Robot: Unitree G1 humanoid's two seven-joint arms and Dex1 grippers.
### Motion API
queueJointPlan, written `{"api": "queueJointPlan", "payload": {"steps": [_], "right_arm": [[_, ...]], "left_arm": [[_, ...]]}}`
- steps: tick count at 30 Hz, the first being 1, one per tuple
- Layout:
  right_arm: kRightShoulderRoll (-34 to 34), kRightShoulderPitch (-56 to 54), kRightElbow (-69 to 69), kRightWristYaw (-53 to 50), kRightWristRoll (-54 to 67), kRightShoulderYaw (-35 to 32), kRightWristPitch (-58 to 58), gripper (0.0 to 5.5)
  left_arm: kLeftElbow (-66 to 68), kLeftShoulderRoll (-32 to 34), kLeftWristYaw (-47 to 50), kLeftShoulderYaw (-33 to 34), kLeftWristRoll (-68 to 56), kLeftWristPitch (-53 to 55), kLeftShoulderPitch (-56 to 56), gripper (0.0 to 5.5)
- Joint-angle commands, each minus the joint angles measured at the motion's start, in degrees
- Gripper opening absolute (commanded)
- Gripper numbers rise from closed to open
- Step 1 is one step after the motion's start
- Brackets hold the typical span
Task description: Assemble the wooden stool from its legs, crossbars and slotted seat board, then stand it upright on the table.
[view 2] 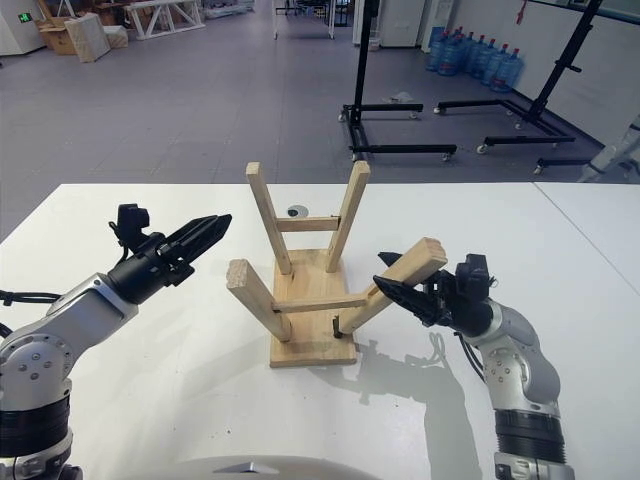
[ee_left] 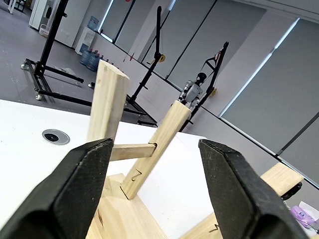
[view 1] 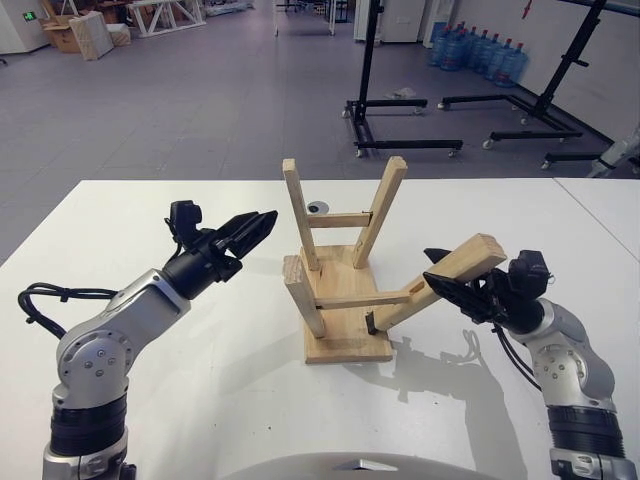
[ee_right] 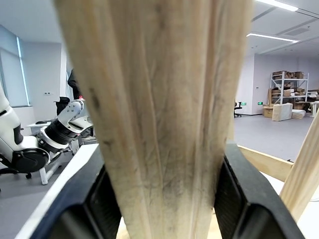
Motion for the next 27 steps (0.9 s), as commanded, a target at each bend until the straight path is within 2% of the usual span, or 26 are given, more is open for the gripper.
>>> {"api": "queueJointPlan", "payload": {"steps": [1, 13, 27], "right_arm": [[-1.6, -2.1, -0.2, 0.1, -1.1, -0.2, -1.2, 2.13], [-1.5, -2.9, -1.2, -0.1, 0.9, 0.6, 1.1, 2.13], [0.6, 1.5, -3.6, -0.2, 0.4, 3.2, 1.0, 2.13]], "left_arm": [[0.2, 0.1, 0.2, -0.5, 0.5, 0.2, -0.9, 3.13], [1.9, -0.1, 0.3, -0.6, 0.6, 0.2, -3.5, 3.13], [2.2, -0.5, 0.1, -0.7, 0.7, 0.2, -3.6, 3.13]]}}
